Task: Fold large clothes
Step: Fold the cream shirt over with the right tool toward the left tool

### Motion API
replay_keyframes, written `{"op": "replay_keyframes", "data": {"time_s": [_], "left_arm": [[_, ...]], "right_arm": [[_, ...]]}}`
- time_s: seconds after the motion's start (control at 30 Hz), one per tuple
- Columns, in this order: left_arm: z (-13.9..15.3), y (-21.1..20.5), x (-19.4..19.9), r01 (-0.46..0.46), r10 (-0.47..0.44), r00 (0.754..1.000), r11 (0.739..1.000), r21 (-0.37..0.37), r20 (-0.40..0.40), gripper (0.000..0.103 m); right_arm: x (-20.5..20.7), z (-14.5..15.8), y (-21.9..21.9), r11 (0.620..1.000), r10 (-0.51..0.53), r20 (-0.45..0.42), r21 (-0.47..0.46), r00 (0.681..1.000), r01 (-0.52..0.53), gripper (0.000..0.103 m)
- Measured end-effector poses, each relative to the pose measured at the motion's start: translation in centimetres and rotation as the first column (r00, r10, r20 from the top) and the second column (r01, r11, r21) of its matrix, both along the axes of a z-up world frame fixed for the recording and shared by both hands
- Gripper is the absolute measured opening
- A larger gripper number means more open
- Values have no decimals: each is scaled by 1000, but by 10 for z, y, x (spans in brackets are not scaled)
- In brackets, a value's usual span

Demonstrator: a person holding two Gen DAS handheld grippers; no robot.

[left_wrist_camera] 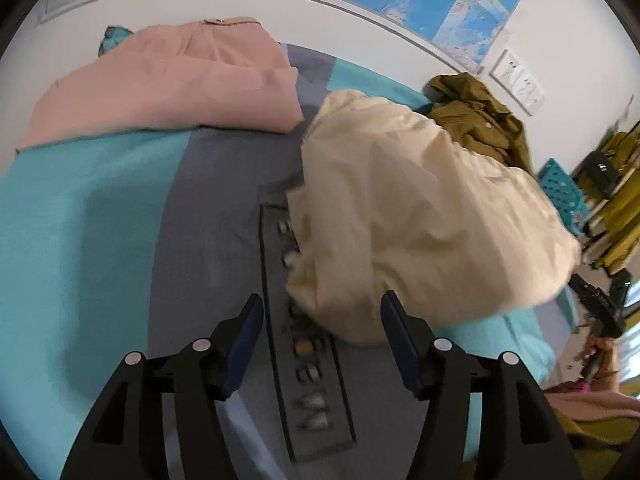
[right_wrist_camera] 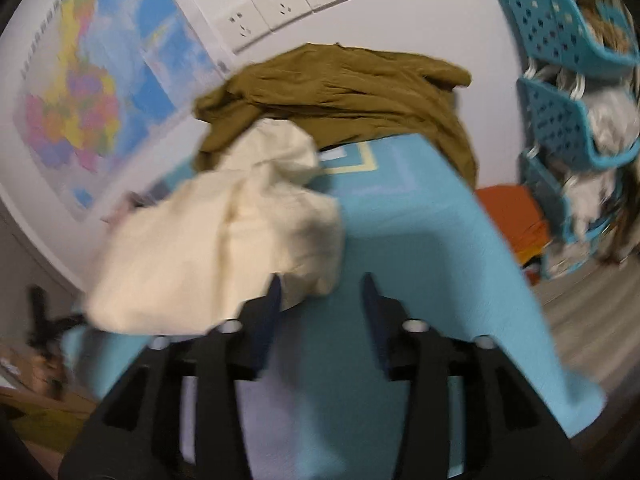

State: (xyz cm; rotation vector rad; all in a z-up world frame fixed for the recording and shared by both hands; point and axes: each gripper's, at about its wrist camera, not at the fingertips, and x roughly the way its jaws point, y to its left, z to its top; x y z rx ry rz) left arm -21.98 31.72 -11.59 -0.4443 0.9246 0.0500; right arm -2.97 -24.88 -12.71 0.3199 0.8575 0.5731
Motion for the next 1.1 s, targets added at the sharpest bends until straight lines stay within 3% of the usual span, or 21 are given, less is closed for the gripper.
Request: {"op": "replay_keyframes", "data": {"time_s": [0.03, 0.1, 0.17, 0.4, 0.47, 0.53, 0.67, 0.9, 1.0, 1.1], "left_arm": [[1, -2, -5, 11, -11, 1000, 1000, -24, 5, 58], [4, -10, -14, 54, -52, 998, 996, -75, 28, 60], [6, -24, -19, 119, -112, 992, 985, -128, 58, 66], [-17, -59, 11, 201, -197, 979, 936, -291, 41, 72], [-22, -59, 18, 186, -170, 983, 920, -344, 75, 85], [-24, -59, 24, 169, -144, 985, 907, -385, 92, 90], [-22, -60, 36, 142, -103, 988, 907, -396, 119, 96], [-22, -63, 59, 37, 22, 988, 931, -363, 156, 96], [-21, -58, 68, -7, 74, 985, 920, -391, 156, 96], [-22, -56, 74, -36, 84, 989, 934, -356, 122, 86]], "right_arm": [[-2, 0, 0, 999, 13, -17, 34, 1000, -13, 72], [-8, -4, 5, 985, 74, -57, 161, 996, -64, 72], [-9, -7, 15, 972, 113, -85, 217, 990, -93, 78], [-1, -15, 64, 963, 176, -144, 228, 974, -141, 84], [1, -16, 71, 967, 166, -142, 215, 976, -133, 88], [4, -16, 76, 963, 172, -143, 233, 975, -135, 90], [11, -18, 86, 954, 172, -145, 270, 974, -128, 90], [22, -20, 100, 949, 146, -163, 301, 976, -91, 93], [24, -20, 99, 948, 119, -179, 312, 977, -58, 93], [23, -20, 96, 949, 88, -188, 313, 978, -26, 93]]}}
